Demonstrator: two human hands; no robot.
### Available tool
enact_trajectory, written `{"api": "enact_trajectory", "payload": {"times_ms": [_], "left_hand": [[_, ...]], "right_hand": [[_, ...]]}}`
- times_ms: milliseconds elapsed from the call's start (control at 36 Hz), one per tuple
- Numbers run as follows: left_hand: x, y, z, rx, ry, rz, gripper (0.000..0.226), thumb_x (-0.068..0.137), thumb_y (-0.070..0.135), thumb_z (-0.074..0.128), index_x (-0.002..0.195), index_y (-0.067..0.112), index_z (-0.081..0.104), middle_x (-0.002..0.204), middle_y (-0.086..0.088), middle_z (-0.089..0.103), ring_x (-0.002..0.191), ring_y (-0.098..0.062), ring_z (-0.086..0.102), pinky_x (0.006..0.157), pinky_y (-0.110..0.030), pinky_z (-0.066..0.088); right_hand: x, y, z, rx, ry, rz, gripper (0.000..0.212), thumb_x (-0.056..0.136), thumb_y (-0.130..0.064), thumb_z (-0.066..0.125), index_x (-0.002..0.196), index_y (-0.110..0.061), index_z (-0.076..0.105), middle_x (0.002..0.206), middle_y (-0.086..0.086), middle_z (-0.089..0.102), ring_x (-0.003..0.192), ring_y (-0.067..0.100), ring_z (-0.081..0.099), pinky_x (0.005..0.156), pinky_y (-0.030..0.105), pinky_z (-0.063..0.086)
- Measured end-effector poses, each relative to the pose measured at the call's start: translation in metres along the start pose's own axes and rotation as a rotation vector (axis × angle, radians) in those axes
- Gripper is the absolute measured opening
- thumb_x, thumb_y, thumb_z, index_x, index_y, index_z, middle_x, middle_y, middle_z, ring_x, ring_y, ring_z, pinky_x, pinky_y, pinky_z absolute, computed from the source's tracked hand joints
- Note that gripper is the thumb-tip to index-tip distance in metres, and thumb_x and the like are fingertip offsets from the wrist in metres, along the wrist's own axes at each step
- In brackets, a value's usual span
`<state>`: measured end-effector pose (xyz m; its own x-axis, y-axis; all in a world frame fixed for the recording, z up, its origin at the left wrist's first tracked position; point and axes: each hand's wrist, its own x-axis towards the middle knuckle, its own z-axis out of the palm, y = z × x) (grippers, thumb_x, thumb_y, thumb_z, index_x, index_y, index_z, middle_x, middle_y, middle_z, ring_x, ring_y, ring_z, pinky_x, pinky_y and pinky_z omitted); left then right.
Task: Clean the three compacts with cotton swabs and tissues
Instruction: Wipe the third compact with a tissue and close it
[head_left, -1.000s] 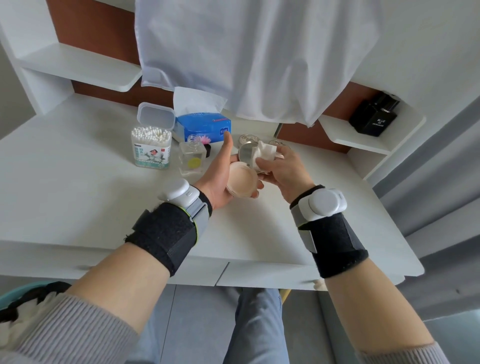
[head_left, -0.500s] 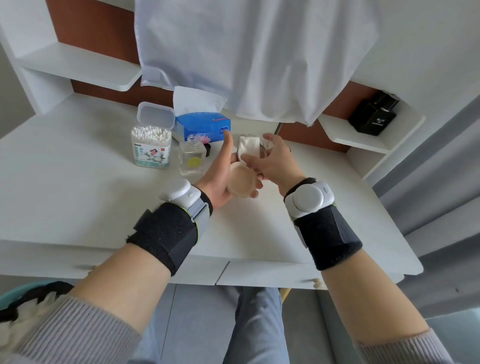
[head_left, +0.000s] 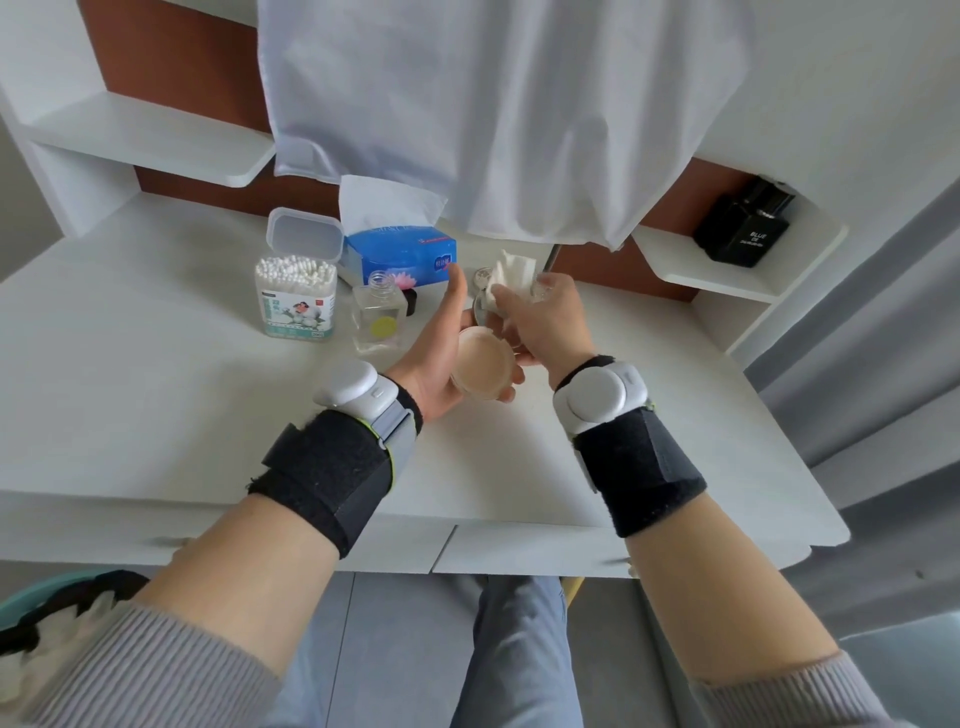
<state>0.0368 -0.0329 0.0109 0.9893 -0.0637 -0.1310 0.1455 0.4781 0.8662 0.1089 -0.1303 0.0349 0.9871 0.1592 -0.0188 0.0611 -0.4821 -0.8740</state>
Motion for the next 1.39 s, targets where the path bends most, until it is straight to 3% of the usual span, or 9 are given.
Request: {"api": "enact_trajectory", "payload": {"times_ms": [83, 194, 333, 528, 694, 861, 1028, 1194, 1389], "left_hand": [[0.0, 0.002, 0.0, -0.027, 0.013, -0.002, 0.089, 0.085, 0.079, 0.015, 0.113, 0.008, 0.062, 0.074, -0.01, 0.062, 0.061, -0.028, 0.059, 0.055, -0.035, 0.048], [0.001, 0.004, -0.001, -0.071, 0.006, 0.019, 0.092, 0.084, 0.08, 0.014, 0.105, 0.01, 0.069, 0.076, -0.014, 0.062, 0.06, -0.028, 0.059, 0.059, -0.037, 0.045], [0.002, 0.004, -0.005, -0.098, 0.003, 0.014, 0.095, 0.083, 0.082, 0.015, 0.117, 0.008, 0.064, 0.09, -0.02, 0.064, 0.064, -0.03, 0.059, 0.059, -0.037, 0.048], [-0.002, 0.004, -0.002, -0.062, -0.032, 0.013, 0.096, 0.084, 0.08, 0.014, 0.119, 0.002, 0.06, 0.101, -0.023, 0.06, 0.063, -0.03, 0.065, 0.057, -0.036, 0.044], [0.0, 0.003, -0.001, -0.064, -0.03, 0.016, 0.088, 0.085, 0.079, 0.015, 0.112, 0.009, 0.061, 0.081, -0.013, 0.065, 0.062, -0.029, 0.058, 0.054, -0.034, 0.044], [0.001, 0.002, -0.003, -0.077, -0.043, -0.004, 0.093, 0.083, 0.081, 0.017, 0.123, 0.01, 0.06, 0.086, -0.016, 0.06, 0.065, -0.029, 0.055, 0.055, -0.035, 0.044], [-0.001, 0.003, 0.0, -0.088, -0.077, -0.008, 0.09, 0.083, 0.081, 0.013, 0.11, 0.015, 0.069, 0.083, -0.015, 0.062, 0.063, -0.029, 0.056, 0.055, -0.034, 0.044], [0.001, 0.002, -0.002, -0.066, -0.052, -0.005, 0.094, 0.082, 0.081, 0.015, 0.12, 0.009, 0.061, 0.095, -0.02, 0.063, 0.066, -0.031, 0.058, 0.058, -0.036, 0.045], [0.002, 0.0, -0.002, -0.081, -0.03, -0.009, 0.091, 0.084, 0.079, 0.013, 0.125, 0.01, 0.058, 0.111, -0.025, 0.066, 0.063, -0.03, 0.059, 0.058, -0.036, 0.046]], "right_hand": [[-0.004, -0.002, -0.003, -0.091, -0.016, -0.117, 0.077, 0.079, -0.039, 0.072, 0.14, -0.016, 0.031, 0.083, -0.015, 0.046, 0.087, 0.015, 0.06, 0.084, 0.037, 0.054], [-0.003, -0.001, -0.017, -0.137, -0.187, -0.161, 0.085, 0.079, -0.023, 0.075, 0.146, -0.02, 0.023, 0.117, 0.0, 0.056, 0.1, 0.016, 0.06, 0.076, 0.022, 0.053], [-0.003, -0.007, -0.028, -0.023, -0.286, -0.114, 0.081, 0.084, 0.0, 0.066, 0.148, -0.019, 0.02, 0.12, 0.017, 0.059, 0.09, 0.032, 0.068, 0.072, 0.044, 0.059], [0.0, -0.012, -0.01, -0.093, -0.077, -0.08, 0.056, 0.092, -0.02, 0.054, 0.14, -0.017, 0.027, 0.1, 0.018, 0.066, 0.068, 0.03, 0.07, 0.054, 0.044, 0.059], [0.001, -0.016, -0.006, -0.159, -0.063, -0.093, 0.08, 0.084, -0.036, 0.067, 0.145, -0.013, 0.02, 0.067, -0.004, 0.056, 0.065, 0.017, 0.066, 0.065, 0.04, 0.06], [-0.003, -0.014, -0.019, -0.263, -0.268, -0.157, 0.083, 0.079, -0.03, 0.075, 0.145, -0.02, 0.026, 0.108, 0.004, 0.057, 0.074, 0.011, 0.064, 0.068, 0.033, 0.06], [-0.002, -0.016, -0.037, -0.222, -0.405, -0.149, 0.09, 0.077, -0.005, 0.074, 0.148, -0.02, 0.021, 0.12, 0.012, 0.054, 0.09, 0.023, 0.065, 0.071, 0.036, 0.06], [0.0, -0.004, -0.045, -0.112, -0.283, -0.149, 0.074, 0.084, -0.002, 0.065, 0.146, -0.015, 0.026, 0.128, 0.015, 0.05, 0.089, 0.028, 0.067, 0.068, 0.04, 0.06], [-0.004, 0.011, -0.032, -0.058, 0.196, -0.281, 0.041, 0.091, -0.014, 0.057, 0.13, -0.015, 0.048, 0.098, 0.001, 0.059, 0.084, 0.021, 0.064, 0.075, 0.038, 0.057]]}}
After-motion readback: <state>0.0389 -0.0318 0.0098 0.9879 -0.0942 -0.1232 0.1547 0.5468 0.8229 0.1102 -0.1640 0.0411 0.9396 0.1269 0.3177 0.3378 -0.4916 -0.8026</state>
